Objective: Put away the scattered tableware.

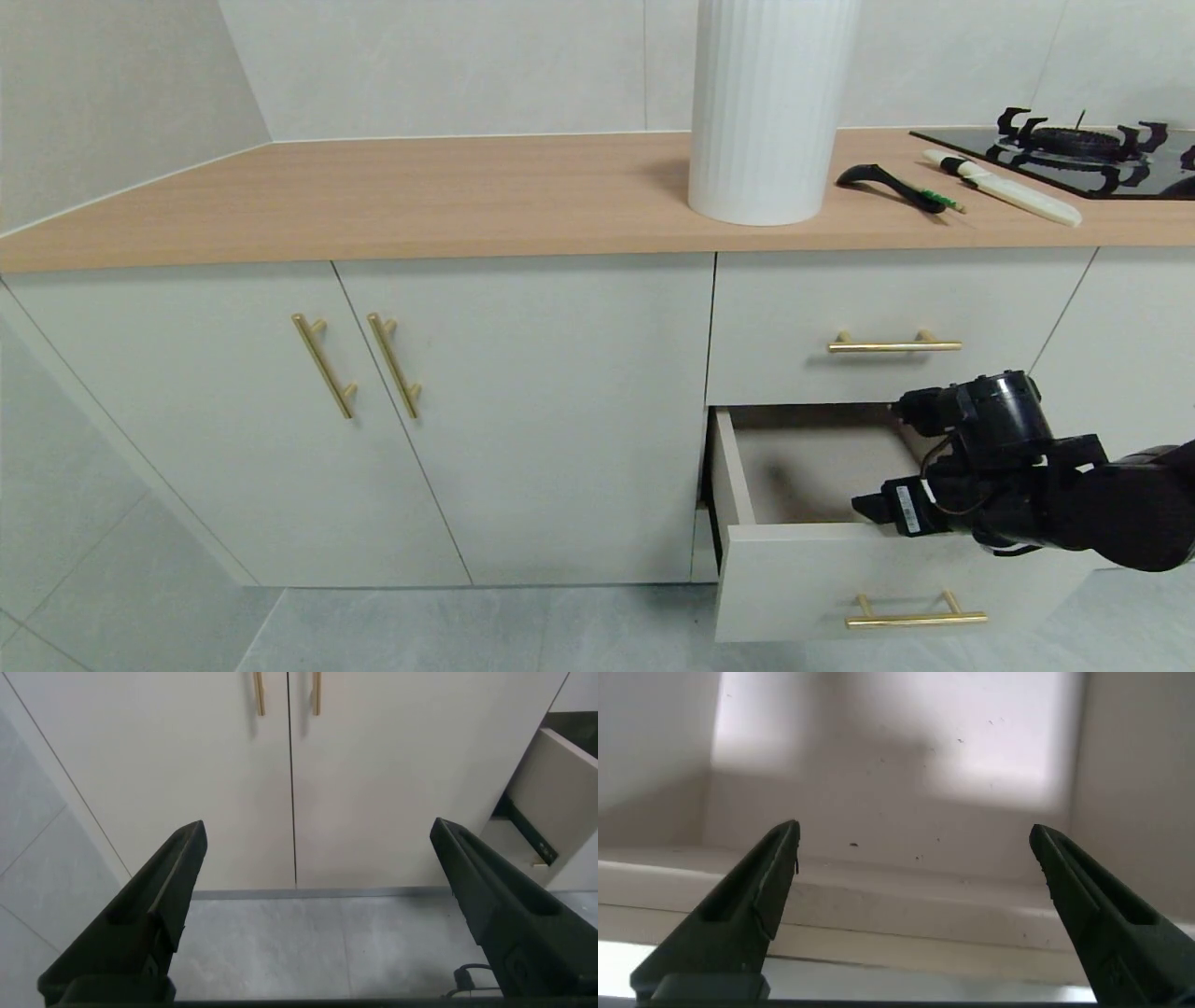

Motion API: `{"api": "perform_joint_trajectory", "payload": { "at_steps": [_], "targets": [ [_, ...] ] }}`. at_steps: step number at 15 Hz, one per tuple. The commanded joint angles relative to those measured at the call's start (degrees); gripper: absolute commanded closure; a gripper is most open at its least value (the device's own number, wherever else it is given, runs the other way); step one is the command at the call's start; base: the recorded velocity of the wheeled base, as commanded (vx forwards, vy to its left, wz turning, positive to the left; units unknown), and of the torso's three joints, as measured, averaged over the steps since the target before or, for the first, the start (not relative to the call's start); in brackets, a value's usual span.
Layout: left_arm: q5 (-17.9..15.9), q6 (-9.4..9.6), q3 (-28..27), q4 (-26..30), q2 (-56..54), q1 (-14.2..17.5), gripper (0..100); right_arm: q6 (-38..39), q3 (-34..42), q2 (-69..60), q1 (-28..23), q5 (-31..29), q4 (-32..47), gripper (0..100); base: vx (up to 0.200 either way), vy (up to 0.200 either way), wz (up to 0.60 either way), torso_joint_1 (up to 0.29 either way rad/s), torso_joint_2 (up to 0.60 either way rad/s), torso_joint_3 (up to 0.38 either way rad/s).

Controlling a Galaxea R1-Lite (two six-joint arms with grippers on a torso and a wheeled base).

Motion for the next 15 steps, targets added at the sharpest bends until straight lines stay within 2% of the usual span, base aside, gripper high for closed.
{"api": "perform_joint_trajectory", "payload": {
  "at_steps": [1, 7, 15],
  "targets": [
    [0.03, 0.01, 0.00, 0.00, 0.07, 0.01, 0, -0.02, -0.50, -1.60, 0.10, 0.19, 1.04, 0, 0.000, 0.000, 0.00, 0.000, 0.00, 0.000],
    [-0.06, 0.01, 0.00, 0.00, 0.07, 0.01, 0, -0.11, -2.52, -2.65, 0.28, 0.19, 12.03, 0, 0.000, 0.000, 0.00, 0.000, 0.00, 0.000],
    [0.03, 0.01, 0.00, 0.00, 0.07, 0.01, 0, -5.38, -2.60, -6.35, 2.82, 0.19, 24.86, 0, 0.000, 0.000, 0.00, 0.000, 0.00, 0.000]
  ]
}}
